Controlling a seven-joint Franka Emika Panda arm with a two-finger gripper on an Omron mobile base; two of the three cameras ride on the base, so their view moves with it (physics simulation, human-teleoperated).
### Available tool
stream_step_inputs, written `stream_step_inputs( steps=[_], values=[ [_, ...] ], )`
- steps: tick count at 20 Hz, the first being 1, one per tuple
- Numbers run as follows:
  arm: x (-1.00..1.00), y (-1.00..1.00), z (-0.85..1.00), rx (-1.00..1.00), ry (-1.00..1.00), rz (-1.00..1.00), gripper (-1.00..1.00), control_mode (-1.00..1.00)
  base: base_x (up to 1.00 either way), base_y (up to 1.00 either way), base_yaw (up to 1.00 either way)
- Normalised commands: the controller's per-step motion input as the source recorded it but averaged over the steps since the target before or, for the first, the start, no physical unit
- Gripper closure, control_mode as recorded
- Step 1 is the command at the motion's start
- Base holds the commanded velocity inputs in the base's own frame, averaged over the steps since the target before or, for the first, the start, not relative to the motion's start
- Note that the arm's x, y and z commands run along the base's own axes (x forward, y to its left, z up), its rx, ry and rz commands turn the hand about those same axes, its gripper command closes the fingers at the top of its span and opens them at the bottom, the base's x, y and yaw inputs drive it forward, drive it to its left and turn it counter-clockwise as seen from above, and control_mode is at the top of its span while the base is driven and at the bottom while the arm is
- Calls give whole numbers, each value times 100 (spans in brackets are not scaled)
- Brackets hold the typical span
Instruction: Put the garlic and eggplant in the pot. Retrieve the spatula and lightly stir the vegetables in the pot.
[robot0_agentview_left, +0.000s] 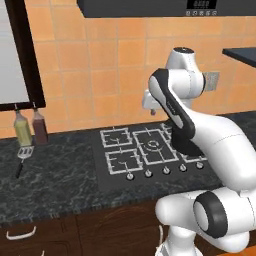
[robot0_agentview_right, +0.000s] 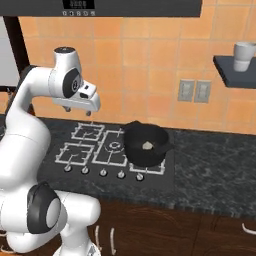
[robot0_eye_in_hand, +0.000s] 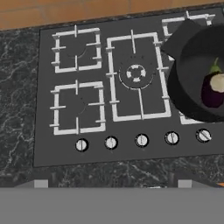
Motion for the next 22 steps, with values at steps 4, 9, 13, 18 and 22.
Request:
stream_step_inputs(
  steps=[4, 9, 13, 18, 22],
  values=[
    [0, 0, 0, 0, 0, 0, -100, 100, -21, 100, 1],
    [0, 0, 0, 0, 0, 0, -100, 100, -10, 100, 2],
    [0, 0, 0, 0, 0, 0, -100, 100, -3, 100, 0],
    [0, 5, 0, -2, 0, 0, -100, -100, 0, 80, 0],
    [11, 9, -8, -2, 0, 0, -100, -100, 0, 0, 0]
  ],
)
